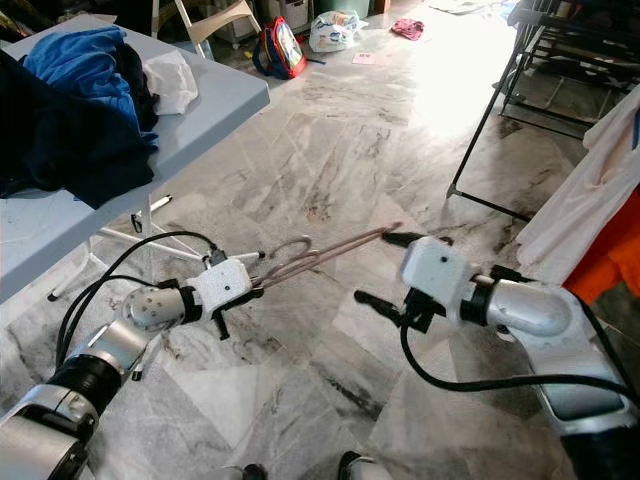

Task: Hang hanger

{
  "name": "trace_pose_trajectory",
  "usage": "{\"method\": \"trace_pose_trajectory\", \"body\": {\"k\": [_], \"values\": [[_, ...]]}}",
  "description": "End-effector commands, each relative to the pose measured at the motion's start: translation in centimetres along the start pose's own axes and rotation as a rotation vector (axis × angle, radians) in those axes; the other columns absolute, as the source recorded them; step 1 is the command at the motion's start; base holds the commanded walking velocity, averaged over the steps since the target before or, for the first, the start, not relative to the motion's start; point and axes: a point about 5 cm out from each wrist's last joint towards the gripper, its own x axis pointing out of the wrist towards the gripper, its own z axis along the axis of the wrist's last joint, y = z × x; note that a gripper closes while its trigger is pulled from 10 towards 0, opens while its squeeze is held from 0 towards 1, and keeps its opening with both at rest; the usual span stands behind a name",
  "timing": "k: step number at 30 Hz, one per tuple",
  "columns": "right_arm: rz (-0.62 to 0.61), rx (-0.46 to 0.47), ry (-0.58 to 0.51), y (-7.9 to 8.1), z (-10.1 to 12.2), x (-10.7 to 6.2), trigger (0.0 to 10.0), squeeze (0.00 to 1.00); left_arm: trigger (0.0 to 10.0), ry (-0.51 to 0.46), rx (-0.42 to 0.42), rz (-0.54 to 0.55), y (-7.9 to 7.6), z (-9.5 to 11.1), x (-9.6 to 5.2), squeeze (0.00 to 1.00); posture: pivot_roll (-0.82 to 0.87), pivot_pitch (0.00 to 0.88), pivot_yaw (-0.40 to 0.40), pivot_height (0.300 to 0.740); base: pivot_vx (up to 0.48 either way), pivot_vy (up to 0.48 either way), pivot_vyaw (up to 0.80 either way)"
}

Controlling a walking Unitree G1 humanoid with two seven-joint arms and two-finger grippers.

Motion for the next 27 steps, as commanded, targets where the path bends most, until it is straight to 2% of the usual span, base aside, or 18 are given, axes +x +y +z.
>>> {"method": "trace_pose_trajectory", "body": {"k": [1, 6, 10, 15, 16, 17, 18, 24, 27], "values": [[0.055, -0.080, 0.024, -0.4, 0.2, 0.2, 10.0, 0.00, 10.0, -0.021, 0.066, -0.035, 0.0, 0.7, 0.0, 0.00, -0.01, 0.211, 0.064, 0.740, 0.000, 0.000, 0.00], [0.105, -0.199, 0.067, -1.3, 0.3, 1.2, 10.0, 0.00, 10.0, -0.054, 0.124, -0.074, -0.3, 1.4, 0.3, 0.00, 0.00, 0.209, 0.062, 0.740, 0.000, 0.000, 0.00], [0.145, -0.232, 0.093, -1.3, 0.1, 1.7, 10.0, 0.00, 10.0, -0.066, 0.141, -0.074, -0.4, 1.7, 0.4, 0.00, 0.01, 0.208, 0.060, 0.740, 0.000, 0.000, 0.00], [0.234, -0.281, 0.172, -1.0, -1.5, 2.6, 10.0, 0.00, 10.0, -0.083, 0.162, -0.070, -0.4, 2.0, 0.4, 0.00, 0.01, 0.210, 0.059, 0.740, 0.000, 0.000, 0.00], [0.254, -0.290, 0.201, -1.0, -2.0, 2.8, 3.7, 0.00, 10.0, -0.085, 0.167, -0.071, -0.4, 2.0, 0.4, 0.00, 0.01, 0.212, 0.058, 0.740, 0.000, 0.000, 0.00], [0.259, -0.292, 0.210, -1.0, -2.2, 2.9, 3.7, 0.00, 10.0, -0.085, 0.168, -0.071, -0.4, 2.1, 0.4, 0.00, 0.01, 0.212, 0.058, 0.740, 0.000, 0.000, 0.00], [0.269, -0.300, 0.225, -1.1, -2.5, 3.0, 0.0, 0.00, 10.0, -0.084, 0.173, -0.071, -0.4, 2.1, 0.4, 0.00, 0.01, 0.212, 0.059, 0.740, 0.000, 0.000, 0.00], [0.241, -0.365, 0.276, -2.3, -3.1, 3.9, 0.0, 0.00, 10.0, -0.090, 0.190, -0.073, -0.5, 2.2, 0.4, 0.00, 0.02, 0.215, 0.056, 0.740, 0.000, 0.000, 0.00], [0.215, -0.387, 0.274, -2.8, -3.1, 4.6, 0.5, 0.00, 10.0, -0.093, 0.197, -0.070, -0.5, 2.2, 0.4, 0.00, 0.02, 0.215, 0.056, 0.740, 0.000, 0.000, 0.00]]}}
